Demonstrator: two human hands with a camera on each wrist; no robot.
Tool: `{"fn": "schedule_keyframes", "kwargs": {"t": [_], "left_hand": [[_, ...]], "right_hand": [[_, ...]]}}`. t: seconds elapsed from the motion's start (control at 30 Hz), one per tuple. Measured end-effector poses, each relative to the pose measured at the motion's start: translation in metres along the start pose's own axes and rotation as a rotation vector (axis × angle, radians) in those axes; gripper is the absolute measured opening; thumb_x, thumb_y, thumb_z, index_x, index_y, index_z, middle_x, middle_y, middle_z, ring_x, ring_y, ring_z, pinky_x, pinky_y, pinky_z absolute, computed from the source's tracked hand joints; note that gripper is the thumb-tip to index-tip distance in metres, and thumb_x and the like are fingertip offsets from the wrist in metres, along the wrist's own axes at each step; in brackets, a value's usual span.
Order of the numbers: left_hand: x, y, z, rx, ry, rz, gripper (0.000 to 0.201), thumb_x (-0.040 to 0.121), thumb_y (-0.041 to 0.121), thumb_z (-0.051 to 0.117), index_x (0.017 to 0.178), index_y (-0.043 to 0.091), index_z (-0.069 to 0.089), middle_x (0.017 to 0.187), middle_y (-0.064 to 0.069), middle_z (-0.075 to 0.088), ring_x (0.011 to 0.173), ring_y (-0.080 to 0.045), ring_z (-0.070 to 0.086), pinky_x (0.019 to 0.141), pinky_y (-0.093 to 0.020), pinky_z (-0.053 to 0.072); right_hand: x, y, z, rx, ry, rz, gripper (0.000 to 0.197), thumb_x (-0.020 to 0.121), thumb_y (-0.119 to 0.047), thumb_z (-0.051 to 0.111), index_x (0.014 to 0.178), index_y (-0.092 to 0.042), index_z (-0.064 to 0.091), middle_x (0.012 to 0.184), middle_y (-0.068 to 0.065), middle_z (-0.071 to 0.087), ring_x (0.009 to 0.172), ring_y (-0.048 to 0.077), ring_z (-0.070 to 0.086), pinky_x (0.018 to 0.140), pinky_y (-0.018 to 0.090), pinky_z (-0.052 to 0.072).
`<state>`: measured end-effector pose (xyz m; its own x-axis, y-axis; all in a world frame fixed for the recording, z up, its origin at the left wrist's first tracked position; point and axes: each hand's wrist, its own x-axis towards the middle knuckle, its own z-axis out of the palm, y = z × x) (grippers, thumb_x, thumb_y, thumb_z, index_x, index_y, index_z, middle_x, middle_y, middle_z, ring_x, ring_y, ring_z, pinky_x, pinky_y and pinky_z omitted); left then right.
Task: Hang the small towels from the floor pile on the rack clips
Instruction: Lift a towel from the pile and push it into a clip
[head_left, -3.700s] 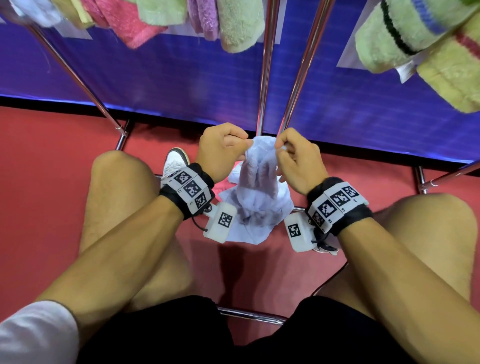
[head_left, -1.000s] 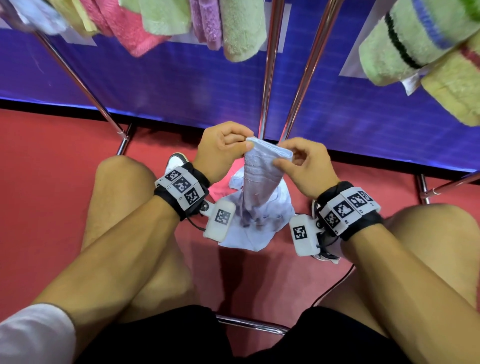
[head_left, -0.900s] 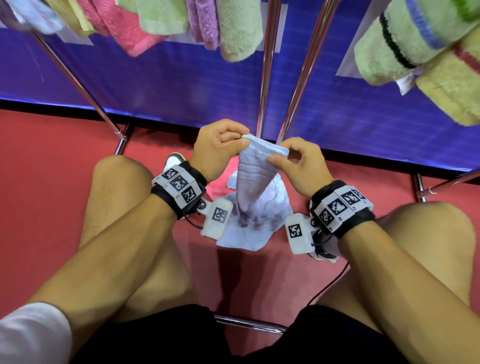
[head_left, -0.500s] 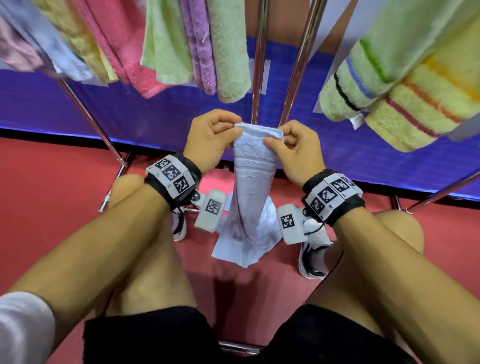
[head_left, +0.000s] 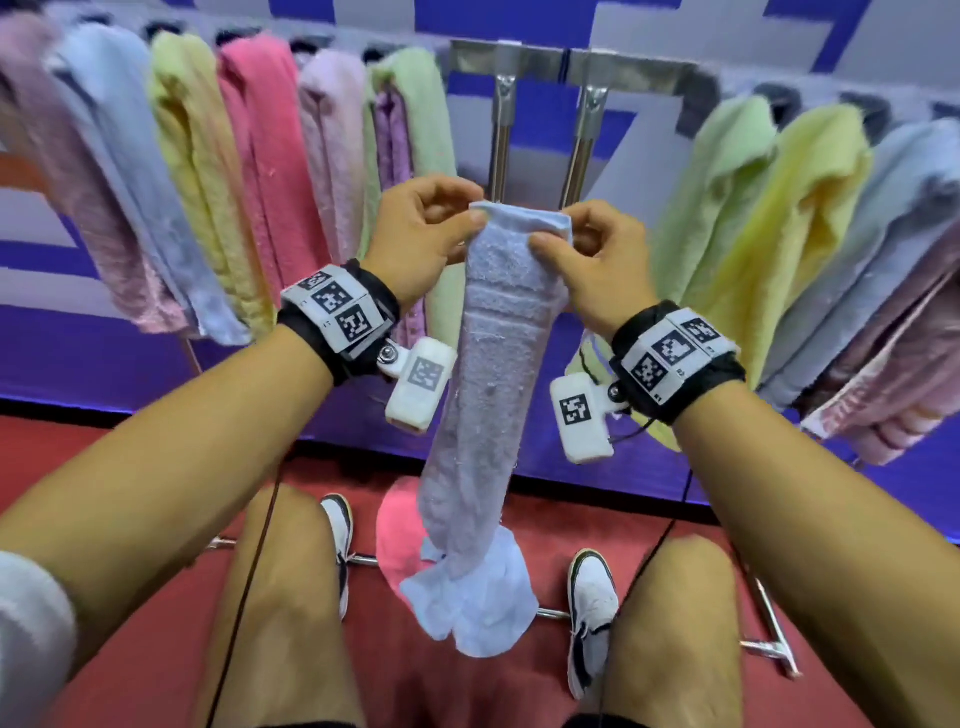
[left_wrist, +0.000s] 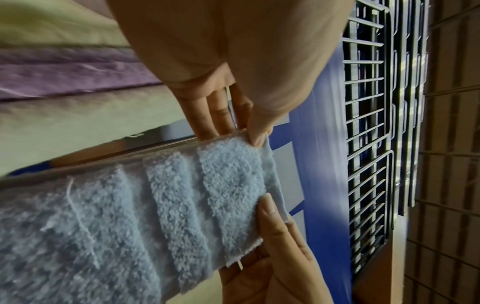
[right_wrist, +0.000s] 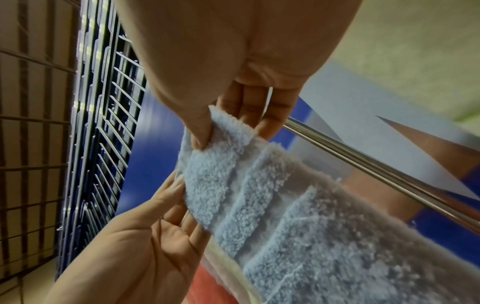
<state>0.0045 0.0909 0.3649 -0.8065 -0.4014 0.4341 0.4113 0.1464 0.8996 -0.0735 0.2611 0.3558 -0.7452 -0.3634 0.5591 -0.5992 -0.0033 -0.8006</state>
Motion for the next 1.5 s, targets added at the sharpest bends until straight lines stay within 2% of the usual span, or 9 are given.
{"fn": "schedule_keyframes", "kwargs": {"t": [0.33,0.5,0.6,0.77,0.93,1.0,1.1,1.3,1.5], "left_hand": [[0.057,0.117,0.018,-0.046,-0.047,0.148,0.017,0.087,-0.004,0.067,0.092,0.013,0.064,0.082,-0.002,0.068,0.075,-0.010,0.067,0.064,-0.028,0.056],[0.076,0.151,0.023,-0.040,-0.075,0.192,0.017,0.086,-0.001,0.070,0.089,0.016,0.066,0.080,0.001,0.070,0.074,-0.014,0.067,0.065,-0.032,0.057],[0.081,0.158,0.024,-0.032,-0.087,0.208,0.018,0.085,0.001,0.071,0.088,0.018,0.067,0.083,-0.002,0.071,0.077,-0.017,0.067,0.063,-0.031,0.055],[0.085,0.155,0.013,-0.072,-0.056,0.198,0.014,0.088,0.001,0.068,0.097,0.012,0.065,0.092,-0.008,0.070,0.082,-0.020,0.068,0.072,-0.038,0.060],[0.076,0.134,0.011,-0.188,-0.146,0.076,0.034,0.089,0.011,0.069,0.121,0.014,0.055,0.093,0.000,0.070,0.077,-0.014,0.069,0.065,-0.028,0.055],[0.065,0.113,0.014,-0.178,-0.289,0.016,0.045,0.083,0.009,0.075,0.123,0.011,0.055,0.105,-0.005,0.072,0.094,-0.020,0.071,0.076,-0.031,0.057],[0.046,0.075,0.015,-0.059,-0.425,-0.085,0.052,0.073,0.009,0.083,0.120,0.004,0.063,0.118,-0.012,0.070,0.110,-0.026,0.067,0.093,-0.036,0.055],[0.032,0.039,-0.011,0.075,-0.434,-0.174,0.052,0.070,0.030,0.083,0.105,-0.006,0.069,0.112,-0.022,0.070,0.106,-0.039,0.066,0.095,-0.048,0.053],[0.039,0.058,-0.040,0.079,-0.429,-0.204,0.017,0.082,0.020,0.072,0.090,0.006,0.072,0.093,-0.009,0.075,0.081,-0.019,0.070,0.081,-0.035,0.055]], "right_hand": [[0.062,-0.098,-0.027,0.165,0.083,-0.039,0.015,0.084,-0.003,0.073,0.083,-0.013,0.061,0.075,-0.005,0.068,0.066,0.003,0.065,0.062,0.021,0.052],[0.077,-0.120,-0.025,0.346,-0.025,0.016,0.047,0.071,-0.015,0.082,0.113,0.000,0.067,0.109,0.015,0.073,0.098,0.027,0.069,0.088,0.041,0.057],[0.085,-0.131,-0.020,0.359,-0.076,0.017,0.048,0.073,-0.008,0.077,0.119,-0.002,0.066,0.116,0.021,0.069,0.103,0.031,0.066,0.094,0.046,0.054],[0.099,-0.142,-0.015,0.169,-0.060,-0.061,0.037,0.081,-0.015,0.071,0.116,-0.003,0.068,0.110,0.018,0.072,0.104,0.034,0.068,0.095,0.055,0.052],[0.110,-0.151,-0.012,0.111,-0.009,-0.085,0.023,0.090,-0.002,0.062,0.110,-0.007,0.070,0.102,0.006,0.074,0.092,0.016,0.070,0.084,0.032,0.056],[0.113,-0.155,-0.008,0.144,0.025,-0.085,0.021,0.090,-0.001,0.061,0.102,-0.016,0.071,0.098,0.003,0.073,0.090,0.014,0.070,0.081,0.031,0.057],[0.118,-0.162,-0.007,0.176,0.077,-0.124,0.019,0.089,-0.004,0.063,0.103,-0.014,0.071,0.102,0.008,0.073,0.096,0.019,0.070,0.087,0.037,0.058],[0.128,-0.163,-0.040,0.200,0.321,-0.103,0.012,0.081,-0.008,0.072,0.093,-0.012,0.069,0.090,0.006,0.074,0.085,0.017,0.073,0.080,0.037,0.060],[0.124,-0.133,-0.073,-0.121,0.497,0.022,0.022,0.068,-0.021,0.070,0.087,-0.018,0.059,0.083,-0.004,0.063,0.071,0.008,0.060,0.069,0.028,0.055]]}}
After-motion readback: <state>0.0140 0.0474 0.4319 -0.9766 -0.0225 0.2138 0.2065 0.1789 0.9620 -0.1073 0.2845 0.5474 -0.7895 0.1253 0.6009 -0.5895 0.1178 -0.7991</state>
